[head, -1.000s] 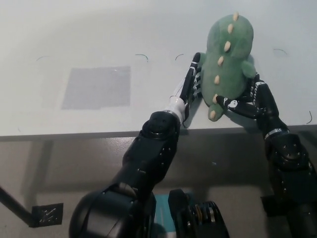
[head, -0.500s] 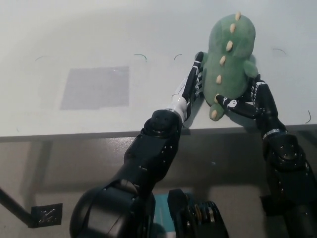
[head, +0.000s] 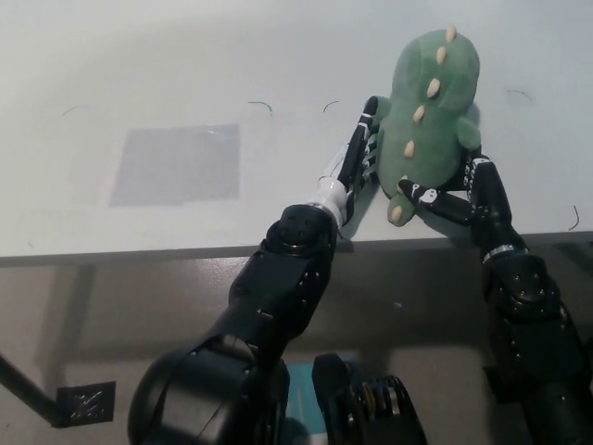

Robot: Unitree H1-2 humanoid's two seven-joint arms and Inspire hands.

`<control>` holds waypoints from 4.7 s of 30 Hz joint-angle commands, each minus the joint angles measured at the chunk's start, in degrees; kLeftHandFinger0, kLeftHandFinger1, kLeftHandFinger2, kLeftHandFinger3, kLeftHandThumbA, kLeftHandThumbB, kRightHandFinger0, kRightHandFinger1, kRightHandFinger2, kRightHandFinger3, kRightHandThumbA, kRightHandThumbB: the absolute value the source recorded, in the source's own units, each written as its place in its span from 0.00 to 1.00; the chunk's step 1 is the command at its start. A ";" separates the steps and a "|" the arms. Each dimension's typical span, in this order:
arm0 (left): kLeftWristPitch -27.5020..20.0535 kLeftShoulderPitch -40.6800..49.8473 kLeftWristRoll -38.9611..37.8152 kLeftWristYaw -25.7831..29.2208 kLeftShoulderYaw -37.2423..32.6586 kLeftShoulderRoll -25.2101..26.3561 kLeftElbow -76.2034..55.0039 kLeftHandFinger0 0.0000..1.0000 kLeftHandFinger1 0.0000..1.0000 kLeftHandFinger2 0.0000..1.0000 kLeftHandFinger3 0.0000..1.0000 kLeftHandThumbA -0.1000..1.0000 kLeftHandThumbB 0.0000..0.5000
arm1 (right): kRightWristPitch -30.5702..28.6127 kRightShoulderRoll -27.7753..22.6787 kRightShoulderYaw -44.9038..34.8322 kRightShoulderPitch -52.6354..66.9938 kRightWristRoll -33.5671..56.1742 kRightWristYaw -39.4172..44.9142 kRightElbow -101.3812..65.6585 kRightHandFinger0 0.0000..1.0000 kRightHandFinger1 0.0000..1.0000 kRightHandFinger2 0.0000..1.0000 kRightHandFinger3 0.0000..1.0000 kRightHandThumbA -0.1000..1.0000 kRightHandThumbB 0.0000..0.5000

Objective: Use both hands to pick up a dinasour on the right side and move it to the left side

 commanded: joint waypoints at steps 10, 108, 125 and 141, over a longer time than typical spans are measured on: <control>2.13 1.03 -0.99 -5.37 -0.73 -1.74 -1.17 1.00 1.00 1.00 1.00 1.00 0.60 | -2.07 3.74 3.01 -2.91 0.40 1.41 2.41 1.00 1.00 1.00 1.00 1.00 0.09; 18.56 29.48 -3.15 0.77 3.24 13.51 -62.11 1.00 1.00 1.00 1.00 1.00 0.69 | -2.03 19.32 16.91 -15.25 -2.18 6.32 8.10 1.00 1.00 1.00 1.00 1.00 0.00; 16.67 27.96 -5.20 0.29 4.16 12.32 -52.71 1.00 1.00 1.00 1.00 1.00 0.86 | -3.73 18.70 16.12 -17.83 -3.19 5.78 17.35 1.00 1.00 1.00 1.00 1.00 0.00; 17.17 25.93 -7.53 -3.88 3.82 15.64 -48.60 1.00 1.00 1.00 1.00 1.00 0.83 | -4.64 17.83 13.00 -19.15 -0.39 5.61 19.66 1.00 1.00 1.00 1.00 1.00 0.13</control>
